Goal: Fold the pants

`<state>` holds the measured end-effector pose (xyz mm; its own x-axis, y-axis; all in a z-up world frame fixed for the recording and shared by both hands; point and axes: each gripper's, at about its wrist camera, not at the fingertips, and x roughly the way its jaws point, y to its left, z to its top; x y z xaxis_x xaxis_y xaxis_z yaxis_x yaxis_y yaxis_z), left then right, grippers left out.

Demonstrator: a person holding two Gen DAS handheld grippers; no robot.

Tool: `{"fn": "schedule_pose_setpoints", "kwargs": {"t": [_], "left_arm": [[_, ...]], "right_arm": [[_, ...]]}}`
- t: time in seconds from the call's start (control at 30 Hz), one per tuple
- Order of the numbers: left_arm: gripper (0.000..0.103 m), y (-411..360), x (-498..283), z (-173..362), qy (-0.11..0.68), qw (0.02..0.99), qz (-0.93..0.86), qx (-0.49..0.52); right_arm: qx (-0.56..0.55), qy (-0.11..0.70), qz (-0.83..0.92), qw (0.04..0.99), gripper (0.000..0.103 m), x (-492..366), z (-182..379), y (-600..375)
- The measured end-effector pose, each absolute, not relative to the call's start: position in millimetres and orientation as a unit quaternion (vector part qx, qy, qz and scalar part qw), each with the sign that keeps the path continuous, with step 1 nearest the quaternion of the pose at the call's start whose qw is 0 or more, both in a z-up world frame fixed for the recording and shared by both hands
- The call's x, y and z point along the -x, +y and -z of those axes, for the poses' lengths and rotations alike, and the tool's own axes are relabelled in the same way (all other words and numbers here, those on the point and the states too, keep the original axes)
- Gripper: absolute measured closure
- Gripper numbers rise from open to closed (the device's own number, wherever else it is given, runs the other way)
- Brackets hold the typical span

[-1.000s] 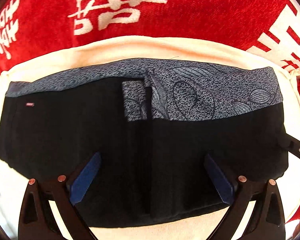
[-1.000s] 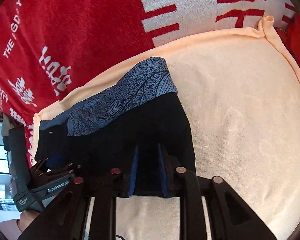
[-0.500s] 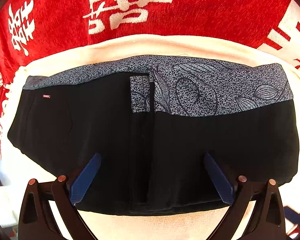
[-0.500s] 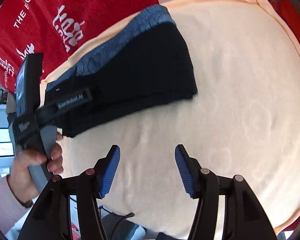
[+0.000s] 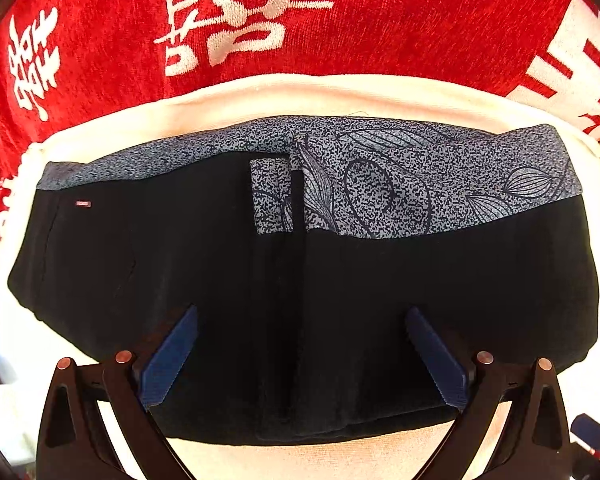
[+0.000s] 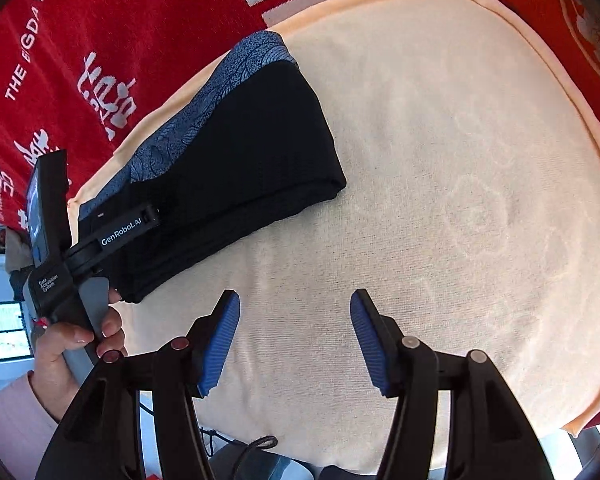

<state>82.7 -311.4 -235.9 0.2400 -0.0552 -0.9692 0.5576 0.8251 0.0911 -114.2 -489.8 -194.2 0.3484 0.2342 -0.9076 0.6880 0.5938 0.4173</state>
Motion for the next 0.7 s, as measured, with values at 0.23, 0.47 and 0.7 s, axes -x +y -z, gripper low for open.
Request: {"fn": "schedule_pose_setpoints", "kwargs": {"t": [0.23, 0.47, 0.7], "left_arm": [[0.0, -274, -94, 212, 0.588, 0.747, 0.234, -0.203], [0.0, -197, -125, 199, 0.591, 0.75, 0.215, -0.207], [0.0, -131, -154, 213, 0.626, 0.744, 0.143, -0.188]], "right_arm": [[-0.364, 0.556, 0.158, 0.73, 0.041, 65, 178, -446], [-0.29, 0.561, 0.122, 0.766, 0.041, -32, 178, -403], [-0.256, 0.608, 0.114, 0.743, 0.033, -72, 206, -364]]}}
